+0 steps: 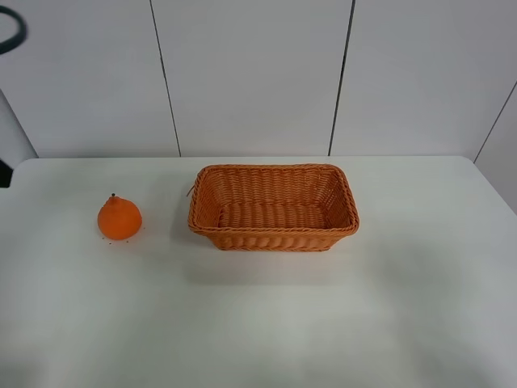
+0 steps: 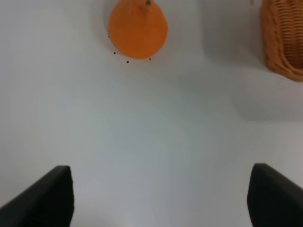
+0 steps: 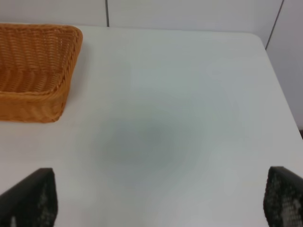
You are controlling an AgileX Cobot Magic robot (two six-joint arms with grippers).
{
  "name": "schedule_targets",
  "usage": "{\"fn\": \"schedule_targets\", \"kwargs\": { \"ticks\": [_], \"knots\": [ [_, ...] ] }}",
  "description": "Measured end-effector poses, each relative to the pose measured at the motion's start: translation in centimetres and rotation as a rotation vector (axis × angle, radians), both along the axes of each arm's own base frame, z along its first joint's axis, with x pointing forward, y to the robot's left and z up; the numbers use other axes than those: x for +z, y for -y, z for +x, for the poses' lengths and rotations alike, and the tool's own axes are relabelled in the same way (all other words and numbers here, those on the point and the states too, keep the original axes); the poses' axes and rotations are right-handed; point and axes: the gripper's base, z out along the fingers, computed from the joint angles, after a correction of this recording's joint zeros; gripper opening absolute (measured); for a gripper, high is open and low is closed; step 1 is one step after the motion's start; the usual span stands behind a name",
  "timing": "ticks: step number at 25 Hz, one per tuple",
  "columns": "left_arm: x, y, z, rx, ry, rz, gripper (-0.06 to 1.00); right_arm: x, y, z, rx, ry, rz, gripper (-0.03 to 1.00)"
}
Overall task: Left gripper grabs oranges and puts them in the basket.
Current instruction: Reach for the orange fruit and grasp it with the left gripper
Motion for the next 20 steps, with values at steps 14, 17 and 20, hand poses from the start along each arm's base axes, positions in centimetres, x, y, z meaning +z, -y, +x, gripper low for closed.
{"fn": "schedule_targets", "kwargs": {
  "ticks": [14, 17, 20],
  "knots": [
    [-8.9, 0.3, 20.9, -0.068, -0.166, 0.036, 0.85, 0.0, 0.0, 0.0, 0.000, 0.000, 0.000, 0.69],
    [-11.9, 0.4, 22.4, -0.083, -0.227, 0.042, 0.85, 0.0, 0.0, 0.0, 0.000, 0.000, 0.000, 0.69],
    [-14.7, 0.4, 23.2, -0.087, -0.290, 0.042, 0.85, 0.0, 0.0, 0.0, 0.000, 0.000, 0.000, 0.69]
  ]
}}
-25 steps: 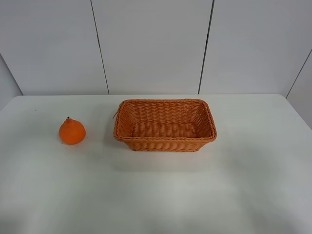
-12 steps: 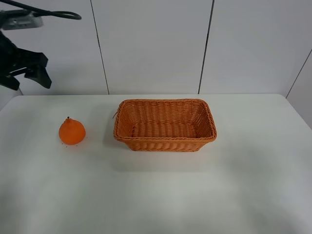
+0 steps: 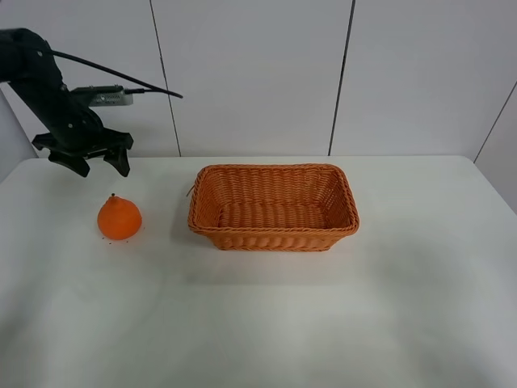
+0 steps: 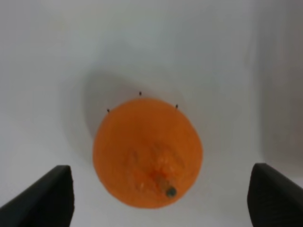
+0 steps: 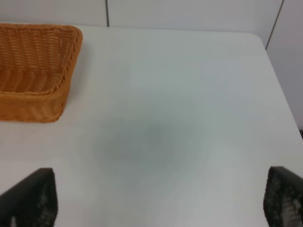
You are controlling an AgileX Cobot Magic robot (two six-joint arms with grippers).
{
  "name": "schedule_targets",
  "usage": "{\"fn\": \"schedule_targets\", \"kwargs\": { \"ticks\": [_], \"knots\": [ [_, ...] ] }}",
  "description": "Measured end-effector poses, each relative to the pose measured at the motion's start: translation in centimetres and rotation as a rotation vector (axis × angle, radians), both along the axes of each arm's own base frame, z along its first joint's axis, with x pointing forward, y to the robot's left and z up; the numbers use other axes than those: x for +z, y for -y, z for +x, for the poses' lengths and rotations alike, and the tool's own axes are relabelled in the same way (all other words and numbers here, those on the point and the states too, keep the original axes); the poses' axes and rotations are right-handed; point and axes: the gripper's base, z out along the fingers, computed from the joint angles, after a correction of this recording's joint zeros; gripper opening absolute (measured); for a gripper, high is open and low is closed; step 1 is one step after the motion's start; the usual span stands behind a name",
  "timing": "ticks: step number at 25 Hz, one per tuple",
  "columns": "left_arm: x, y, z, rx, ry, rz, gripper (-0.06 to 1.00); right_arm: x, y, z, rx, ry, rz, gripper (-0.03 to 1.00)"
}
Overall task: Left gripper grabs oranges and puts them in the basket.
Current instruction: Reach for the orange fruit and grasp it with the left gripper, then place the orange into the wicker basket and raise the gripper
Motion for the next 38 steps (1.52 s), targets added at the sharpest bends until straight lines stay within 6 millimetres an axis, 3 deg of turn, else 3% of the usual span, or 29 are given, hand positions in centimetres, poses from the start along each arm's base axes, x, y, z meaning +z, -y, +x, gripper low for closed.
{"fn": "schedule_targets", "kwargs": {
  "ticks": [8, 19, 21, 24, 26, 28, 33, 38],
  "knots": [
    [-5.5, 0.0, 0.8, -0.002, -0.126, 0.003, 0.85, 0.0, 0.0, 0.0, 0.000, 0.000, 0.000, 0.69],
    [-8.7, 0.0, 0.7, -0.004, -0.187, 0.007, 0.85, 0.0, 0.0, 0.0, 0.000, 0.000, 0.000, 0.69],
    [-9.1, -0.1, 0.7, -0.006, -0.201, 0.011, 0.80, 0.0, 0.0, 0.0, 0.000, 0.000, 0.000, 0.69],
    [-9.1, -0.1, 0.6, -0.007, -0.204, 0.013, 0.58, 0.0, 0.0, 0.0, 0.000, 0.000, 0.000, 0.69],
    [-8.9, -0.1, 0.6, -0.008, -0.215, 0.013, 0.36, 0.0, 0.0, 0.0, 0.000, 0.000, 0.000, 0.69],
    [-8.4, -0.1, 0.8, -0.007, -0.223, 0.013, 0.23, 0.0, 0.0, 0.0, 0.000, 0.000, 0.000, 0.69],
    [-5.3, -0.1, 1.6, -0.009, -0.202, 0.013, 0.22, 0.0, 0.0, 0.0, 0.000, 0.000, 0.000, 0.69],
    [2.0, 0.0, 2.2, -0.007, -0.041, 0.000, 0.22, 0.0, 0.0, 0.0, 0.000, 0.000, 0.000, 0.69]
  ]
}}
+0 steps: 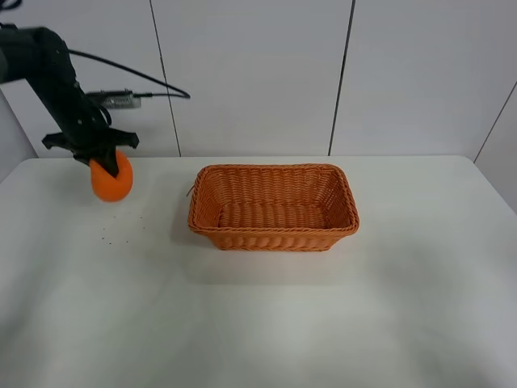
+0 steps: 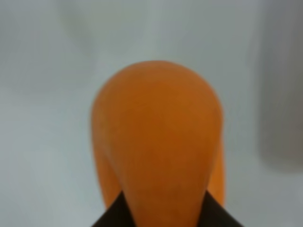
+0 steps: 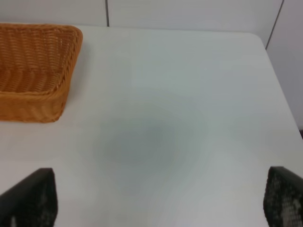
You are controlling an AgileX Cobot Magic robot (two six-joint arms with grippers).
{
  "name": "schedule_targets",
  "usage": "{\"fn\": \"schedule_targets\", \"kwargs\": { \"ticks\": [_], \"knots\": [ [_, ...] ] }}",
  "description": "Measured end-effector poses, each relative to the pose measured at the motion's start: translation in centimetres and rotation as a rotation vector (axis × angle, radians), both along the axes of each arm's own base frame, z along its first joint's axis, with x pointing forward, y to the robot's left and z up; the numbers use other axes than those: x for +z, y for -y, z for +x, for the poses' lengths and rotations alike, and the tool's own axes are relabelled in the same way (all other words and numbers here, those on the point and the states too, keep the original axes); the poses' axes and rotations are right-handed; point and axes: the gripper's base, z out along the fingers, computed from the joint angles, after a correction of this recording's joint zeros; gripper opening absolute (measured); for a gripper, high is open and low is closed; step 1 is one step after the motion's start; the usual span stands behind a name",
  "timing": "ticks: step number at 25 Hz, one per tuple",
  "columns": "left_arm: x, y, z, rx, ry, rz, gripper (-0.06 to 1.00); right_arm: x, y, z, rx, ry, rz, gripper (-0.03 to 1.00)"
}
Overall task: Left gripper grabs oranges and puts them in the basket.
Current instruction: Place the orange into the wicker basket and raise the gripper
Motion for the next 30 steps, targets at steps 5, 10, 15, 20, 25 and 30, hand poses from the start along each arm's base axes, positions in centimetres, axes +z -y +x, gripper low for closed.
{"fn": "schedule_targets", "kwargs": {
  "ticks": [5, 10, 15, 20, 25, 30],
  "knots": [
    [5.7, 0.0, -0.4, 0.001, 0.150, -0.002, 0.22, 0.0, 0.0, 0.0, 0.000, 0.000, 0.000, 0.69],
    [6.6, 0.9, -0.6, 0.022, 0.156, -0.021, 0.22, 0.0, 0.0, 0.0, 0.000, 0.000, 0.000, 0.69],
    [6.5, 5.5, -1.0, -0.068, 0.152, -0.042, 0.22, 0.0, 0.0, 0.0, 0.000, 0.000, 0.000, 0.69],
    [6.5, 11.1, -2.1, -0.192, 0.160, -0.062, 0.22, 0.0, 0.0, 0.0, 0.000, 0.000, 0.000, 0.69],
    [6.8, 18.3, -3.8, -0.348, 0.257, -0.106, 0.22, 0.0, 0.0, 0.0, 0.000, 0.000, 0.000, 0.69],
    [4.8, 24.0, -4.5, -0.449, 0.324, -0.155, 0.22, 0.0, 0.0, 0.0, 0.000, 0.000, 0.000, 0.69]
  ]
}}
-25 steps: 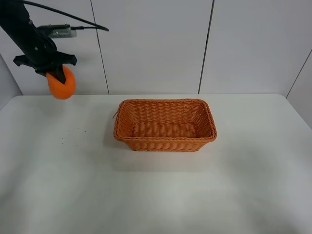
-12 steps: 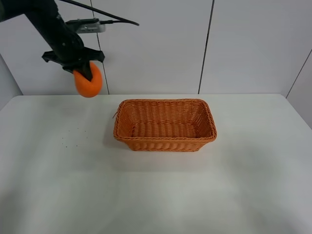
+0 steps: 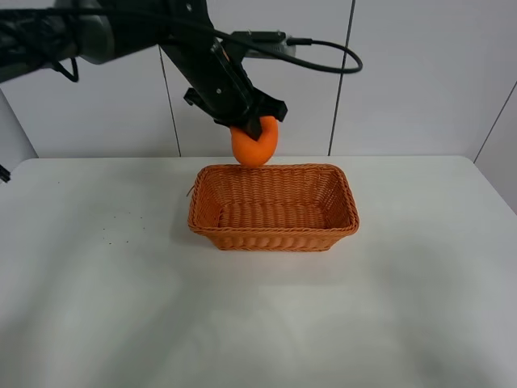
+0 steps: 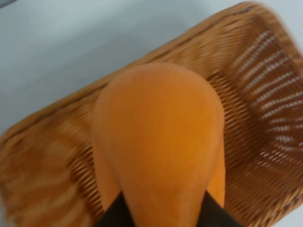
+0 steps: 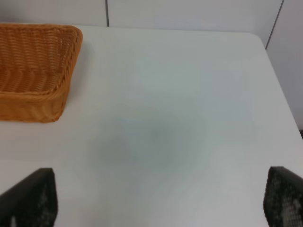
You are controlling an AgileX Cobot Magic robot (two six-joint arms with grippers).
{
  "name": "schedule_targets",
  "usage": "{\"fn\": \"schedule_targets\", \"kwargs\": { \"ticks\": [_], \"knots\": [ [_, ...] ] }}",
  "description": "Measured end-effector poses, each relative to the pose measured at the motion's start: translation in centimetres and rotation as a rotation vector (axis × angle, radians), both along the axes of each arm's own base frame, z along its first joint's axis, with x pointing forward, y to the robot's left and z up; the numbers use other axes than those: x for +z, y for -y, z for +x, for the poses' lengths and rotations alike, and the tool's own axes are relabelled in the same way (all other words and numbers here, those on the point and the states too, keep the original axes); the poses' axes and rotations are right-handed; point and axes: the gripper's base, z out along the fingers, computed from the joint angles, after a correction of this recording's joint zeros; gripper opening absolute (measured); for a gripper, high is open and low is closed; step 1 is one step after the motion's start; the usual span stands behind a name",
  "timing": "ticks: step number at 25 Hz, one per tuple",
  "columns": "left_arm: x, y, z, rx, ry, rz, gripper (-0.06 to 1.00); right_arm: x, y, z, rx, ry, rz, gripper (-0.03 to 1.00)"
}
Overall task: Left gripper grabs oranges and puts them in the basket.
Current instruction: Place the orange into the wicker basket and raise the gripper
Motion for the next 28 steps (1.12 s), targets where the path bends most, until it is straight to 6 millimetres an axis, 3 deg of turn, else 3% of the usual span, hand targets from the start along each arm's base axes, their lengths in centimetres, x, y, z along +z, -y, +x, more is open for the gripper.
{"fn": "schedule_targets", "kwargs": {
  "ticks": [3, 9, 13, 16, 22, 28],
  "knots": [
    [-3.3, 1.4, 0.7, -0.011, -0.025, 0.014, 0.22, 0.0, 0.0, 0.0, 0.000, 0.000, 0.000, 0.69],
    [-9.0, 2.2, 2.1, -0.009, -0.077, 0.052, 0.22, 0.0, 0.0, 0.0, 0.000, 0.000, 0.000, 0.69],
    [-11.5, 2.3, 2.2, -0.005, -0.135, 0.085, 0.22, 0.0, 0.0, 0.0, 0.000, 0.000, 0.000, 0.69],
    [-12.2, 2.2, 2.0, -0.006, -0.175, 0.109, 0.26, 0.0, 0.0, 0.0, 0.000, 0.000, 0.000, 0.69],
    [-12.3, 2.0, 1.7, -0.001, -0.208, 0.126, 0.70, 0.0, 0.0, 0.0, 0.000, 0.000, 0.000, 0.69],
    [-11.6, 2.0, 1.6, -0.005, -0.235, 0.143, 0.78, 0.0, 0.0, 0.0, 0.000, 0.000, 0.000, 0.69]
  ]
}}
